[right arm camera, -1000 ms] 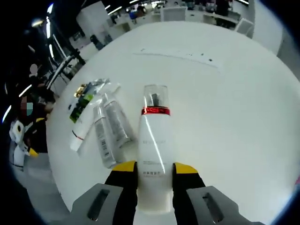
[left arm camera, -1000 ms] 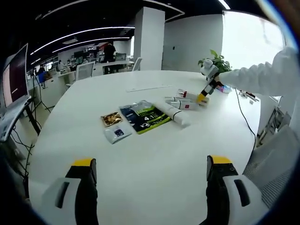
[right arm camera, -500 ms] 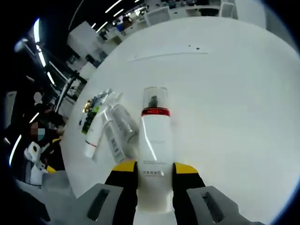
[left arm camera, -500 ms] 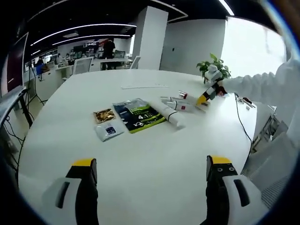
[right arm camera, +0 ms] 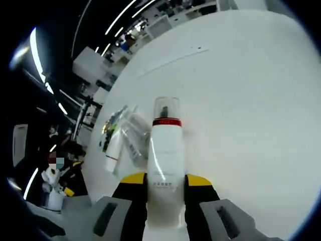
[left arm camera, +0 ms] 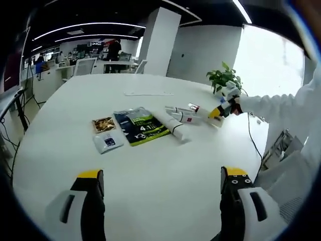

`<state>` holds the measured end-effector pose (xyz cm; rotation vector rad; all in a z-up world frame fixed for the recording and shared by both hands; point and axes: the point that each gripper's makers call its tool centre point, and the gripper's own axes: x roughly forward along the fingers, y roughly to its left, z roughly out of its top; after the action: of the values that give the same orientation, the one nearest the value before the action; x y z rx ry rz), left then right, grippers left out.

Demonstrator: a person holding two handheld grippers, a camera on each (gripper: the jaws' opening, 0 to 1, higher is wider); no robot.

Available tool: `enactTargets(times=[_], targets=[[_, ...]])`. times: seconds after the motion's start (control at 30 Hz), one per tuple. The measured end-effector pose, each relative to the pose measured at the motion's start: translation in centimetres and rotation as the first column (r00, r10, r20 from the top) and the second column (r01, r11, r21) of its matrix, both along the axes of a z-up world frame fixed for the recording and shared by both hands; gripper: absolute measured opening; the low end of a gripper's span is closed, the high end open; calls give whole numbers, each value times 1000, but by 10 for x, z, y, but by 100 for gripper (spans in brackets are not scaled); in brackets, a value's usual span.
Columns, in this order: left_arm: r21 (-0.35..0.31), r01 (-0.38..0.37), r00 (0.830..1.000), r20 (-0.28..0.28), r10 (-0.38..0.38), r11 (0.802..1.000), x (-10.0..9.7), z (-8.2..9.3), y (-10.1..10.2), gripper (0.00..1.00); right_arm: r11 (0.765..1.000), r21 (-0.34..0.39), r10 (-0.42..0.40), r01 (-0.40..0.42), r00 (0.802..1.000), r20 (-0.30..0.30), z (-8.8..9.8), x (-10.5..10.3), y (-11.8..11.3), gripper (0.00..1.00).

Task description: Arrange the skincare products in the storage area until every visible bottle or jar stands upright without overlapping.

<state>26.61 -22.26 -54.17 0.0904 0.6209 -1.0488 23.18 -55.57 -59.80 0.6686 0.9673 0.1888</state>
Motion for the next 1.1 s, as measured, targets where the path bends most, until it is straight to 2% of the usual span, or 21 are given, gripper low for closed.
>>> enactTargets(times=[0.1, 0.27, 0.37, 0.47, 0.57, 0.63, 0.8, 0.97, 1.0, 1.1], targets=[[15, 34, 999, -3, -34, 999, -3, -2, -10, 91, 1000, 22, -14, 14, 1000, 9, 1, -3, 1, 20], [-7, 83, 996, -24, -83, 997, -6, 0, -28, 91, 997, 64, -36, 35, 999, 19, 3, -6, 5, 20], [-7, 101, 995, -18, -102, 995, -4, 3, -36, 93, 997, 70, -39, 37, 999, 27, 4, -14, 18, 20], [-38, 127, 991, -37, -128, 991, -6, 7, -49, 93, 992, 108, -66, 61, 997, 40, 4, -17, 18, 20], [-59, 133, 989, -51, -136, 989, -4, 12, -59, 94, 992, 112, -69, 63, 997, 44, 5, -21, 20, 20], [-71, 148, 988, -41, -151, 986, -5, 18, -67, 95, 991, 118, -77, 70, 996, 53, 6, -21, 21, 20], [-104, 211, 974, -58, -217, 972, -13, 25, -93, 96, 981, 163, -113, 101, 992, 63, 8, -20, 24, 20], [-121, 261, 956, -104, -274, 958, -21, 22, -114, 99, 974, 194, -128, 113, 990, 65, 11, -18, 29, 20], [-116, 289, 947, -109, -302, 950, -26, 21, -119, 99, 972, 204, -130, 115, 990, 61, 12, -18, 31, 20], [-105, 307, 940, -123, -318, 946, -28, 17, -126, 99, 966, 225, -143, 124, 987, 68, 14, -15, 34, 20]])
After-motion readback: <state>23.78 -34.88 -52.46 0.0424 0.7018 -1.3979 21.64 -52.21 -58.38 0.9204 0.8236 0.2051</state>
